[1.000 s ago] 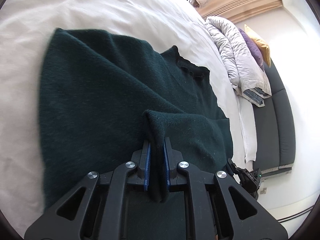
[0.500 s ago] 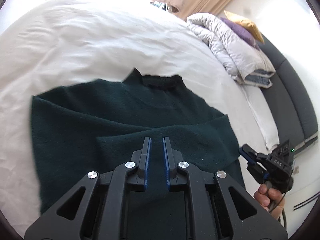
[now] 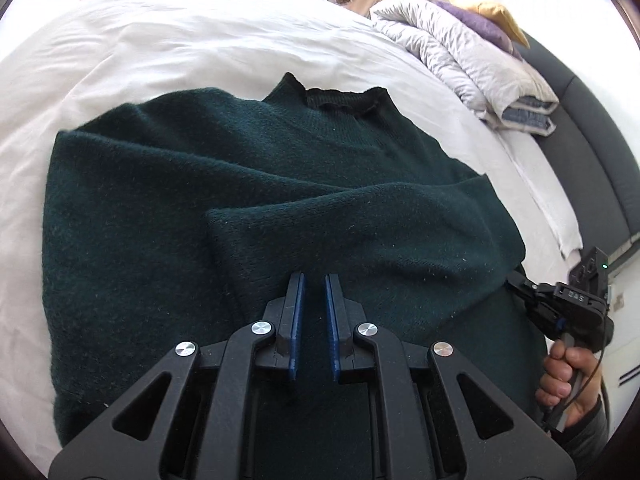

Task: Fold small clothes

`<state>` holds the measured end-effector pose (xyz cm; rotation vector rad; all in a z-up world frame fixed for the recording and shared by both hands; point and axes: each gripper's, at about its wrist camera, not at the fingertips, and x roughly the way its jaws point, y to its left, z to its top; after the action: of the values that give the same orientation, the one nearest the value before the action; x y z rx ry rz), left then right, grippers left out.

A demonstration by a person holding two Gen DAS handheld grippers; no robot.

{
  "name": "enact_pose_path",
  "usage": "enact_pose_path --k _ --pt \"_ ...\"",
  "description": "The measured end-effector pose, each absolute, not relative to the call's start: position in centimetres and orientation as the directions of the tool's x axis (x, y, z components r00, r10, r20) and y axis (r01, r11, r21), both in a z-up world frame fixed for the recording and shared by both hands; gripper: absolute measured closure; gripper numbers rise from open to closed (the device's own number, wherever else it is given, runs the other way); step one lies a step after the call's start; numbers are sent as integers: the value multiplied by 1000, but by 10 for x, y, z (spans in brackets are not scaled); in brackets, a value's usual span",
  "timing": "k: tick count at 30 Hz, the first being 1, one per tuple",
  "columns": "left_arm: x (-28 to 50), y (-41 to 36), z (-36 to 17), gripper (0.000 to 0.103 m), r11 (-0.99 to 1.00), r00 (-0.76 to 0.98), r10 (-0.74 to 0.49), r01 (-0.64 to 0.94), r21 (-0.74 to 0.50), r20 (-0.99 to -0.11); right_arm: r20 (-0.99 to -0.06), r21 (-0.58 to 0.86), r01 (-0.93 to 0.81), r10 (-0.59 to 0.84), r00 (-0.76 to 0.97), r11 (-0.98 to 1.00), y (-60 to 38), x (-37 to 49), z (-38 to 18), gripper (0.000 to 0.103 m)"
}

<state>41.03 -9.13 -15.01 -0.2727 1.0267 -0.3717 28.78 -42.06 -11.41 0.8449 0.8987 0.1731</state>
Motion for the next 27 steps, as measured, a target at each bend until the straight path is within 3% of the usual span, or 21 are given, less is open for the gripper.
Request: enact_pose_path --k 5,9,13,15,17,21,24,25,27 --pt "398 -94 -153 92 940 529 -339 223 -258 -778 -545 746 67 549 633 663 -391 308 -84 79" --pt "394 -81 -156 92 923 534 -386 224 -314 -752 -545 751 4 616 569 661 -356 344 -82 74" --pt "392 -72 -161 93 902 535 -430 225 -368 -727 -578 760 79 615 537 645 -360 375 -106 73" --pt "391 -72 -162 93 904 539 -428 229 -362 -726 -562 789 126 626 541 601 -374 386 -120 93" --pt "389 -73 -162 93 905 545 -424 231 -356 -724 -555 804 181 607 569 566 -397 392 -130 103" --pt "386 -72 -163 93 905 552 -425 234 -356 -717 -535 831 261 574 620 492 -442 404 -143 103" --pt "383 -72 -163 93 906 555 -422 235 -352 -716 -595 763 273 471 651 586 -451 410 -125 103" --pt "383 -71 -163 93 906 556 -423 235 -353 -716 -600 752 288 435 671 593 -459 409 -120 100" --pt "383 -71 -163 93 903 555 -428 235 -359 -713 -581 772 322 405 706 547 -470 400 -116 82"
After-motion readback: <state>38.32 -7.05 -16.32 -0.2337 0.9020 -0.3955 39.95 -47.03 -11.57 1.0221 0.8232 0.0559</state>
